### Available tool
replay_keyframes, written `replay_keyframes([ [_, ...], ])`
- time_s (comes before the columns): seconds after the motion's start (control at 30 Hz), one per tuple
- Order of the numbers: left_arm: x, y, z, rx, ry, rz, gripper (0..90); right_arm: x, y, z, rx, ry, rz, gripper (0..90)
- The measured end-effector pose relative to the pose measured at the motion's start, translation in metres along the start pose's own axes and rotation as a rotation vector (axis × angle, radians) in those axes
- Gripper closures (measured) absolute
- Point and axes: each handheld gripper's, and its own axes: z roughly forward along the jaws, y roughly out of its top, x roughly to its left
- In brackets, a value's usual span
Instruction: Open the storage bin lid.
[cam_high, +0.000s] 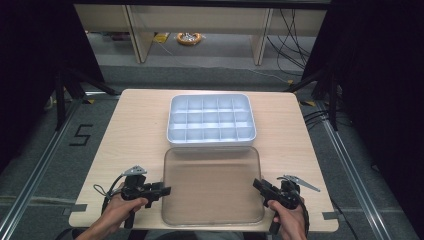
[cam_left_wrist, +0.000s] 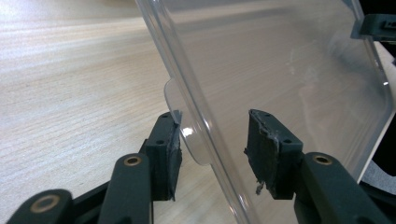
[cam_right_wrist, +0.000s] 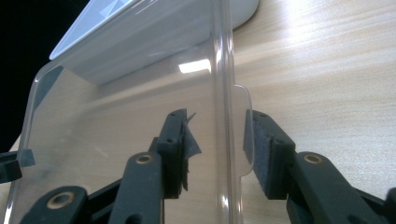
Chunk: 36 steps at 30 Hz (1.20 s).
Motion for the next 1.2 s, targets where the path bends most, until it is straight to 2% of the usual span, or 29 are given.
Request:
replay_keyframes([
  [0.03,0.001,0.0,0.0,0.003,0.004,0.0,54.1,-0.001,0.0,0.001,-0.003,0.0,-0.019,60.7],
  [0.07,0.002,0.0,0.001,0.005,0.006,-0.005,54.0,0.002,0.001,0.0,0.011,-0.005,0.015,60.5],
  [0.1,0.002,0.0,0.001,0.003,0.005,-0.01,54.1,0.0,0.001,0.003,0.006,0.005,-0.002,60.3],
  [0.2,0.006,0.001,0.003,0.018,0.013,-0.016,53.9,-0.002,0.002,0.01,0.018,-0.007,-0.004,59.9],
  [0.23,0.007,0.001,0.003,0.021,0.017,-0.019,53.9,0.0,0.003,0.011,0.038,-0.011,0.029,59.8],
  [0.27,0.007,0.001,0.004,0.027,0.02,-0.022,53.7,-0.003,0.003,0.012,0.026,-0.006,-0.022,59.8],
  [0.33,0.01,0.001,0.006,0.04,0.023,-0.02,53.7,0.001,0.002,0.01,0.038,-0.01,0.032,59.7],
  [0.37,0.01,0.001,0.007,0.041,0.021,-0.031,53.6,0.001,0.002,0.011,0.039,-0.017,0.025,59.6],
  [0.4,0.011,0.001,0.007,0.047,0.024,-0.027,53.7,0.003,0.002,0.01,0.064,-0.014,0.06,59.4],
  [0.43,0.012,0.001,0.007,0.053,0.023,-0.023,53.7,0.0,0.002,0.013,0.047,-0.021,0.034,59.3],
  [0.47,0.012,0.001,0.008,0.054,0.023,-0.024,53.7,0.001,0.002,0.012,0.06,-0.025,0.042,58.9],
  [0.5,0.012,0.001,0.008,0.053,0.025,-0.025,53.7,-0.002,0.002,0.014,0.05,-0.032,0.0,58.5],
  [0.53,0.012,0.001,0.008,0.053,0.024,-0.026,53.7,0.0,0.002,0.014,0.072,-0.025,0.038,58.4],
  [0.57,0.013,0.001,0.008,0.053,0.023,-0.028,53.7,-0.001,0.002,0.014,0.073,-0.022,0.034,58.1],
  [0.6,0.013,0.001,0.009,0.051,0.023,-0.031,53.7,0.001,0.002,0.014,0.09,-0.029,0.057,57.7],
  [0.63,0.013,0.001,0.009,0.054,0.026,-0.031,53.7,0.0,0.001,0.016,0.073,-0.026,0.044,57.7],
  [0.7,0.014,0.001,0.009,0.058,0.03,-0.034,53.7,-0.001,0.001,0.017,0.082,-0.041,0.033,57.4],
  [0.73,0.014,0.002,0.009,0.058,0.03,-0.032,54.0,-0.003,0.002,0.018,0.068,-0.035,-0.004,57.1],
  [0.77,0.014,0.002,0.009,0.056,0.033,-0.028,54.2,0.008,0.002,0.014,0.141,-0.056,0.148,56.7],
  [0.8,0.014,0.002,0.009,0.056,0.034,-0.026,54.2,0.011,0.002,0.012,0.166,-0.049,0.19,56.4],
  [0.83,0.014,0.002,0.01,0.055,0.035,-0.025,54.2,0.001,0.001,0.018,0.093,-0.038,0.044,56.0],
  [0.9,0.014,0.002,0.01,0.057,0.035,-0.023,54.2,-0.001,0.0,0.018,0.082,-0.043,0.026,55.3],
  [1.0,0.014,0.002,0.009,0.059,0.036,-0.019,53.5,0.001,0.0,0.02,0.105,-0.053,0.026,52.4],
  [1.03,0.013,0.002,0.009,0.056,0.039,-0.023,52.0,0.0,0.0,0.02,0.095,-0.059,0.007,50.9],
  [1.07,0.012,0.001,0.009,0.058,0.048,-0.011,50.4,-0.008,0.001,0.024,0.069,-0.061,-0.116,49.7],
  [1.1,0.011,0.001,0.008,0.057,0.052,-0.004,47.7,-0.004,0.0,0.023,0.074,-0.068,-0.085,48.4],
  [1.13,0.01,0.002,0.008,0.057,0.064,-0.001,43.9,-0.007,0.002,0.023,0.054,-0.065,-0.136,47.2],
  [1.17,0.01,0.002,0.007,0.042,0.052,-0.006,41.8,-0.007,0.003,0.022,0.036,-0.068,-0.137,45.4],
  [1.2,0.011,0.003,0.003,0.049,0.053,0.009,44.2,-0.004,0.004,0.02,0.031,-0.077,-0.089,44.0],
])
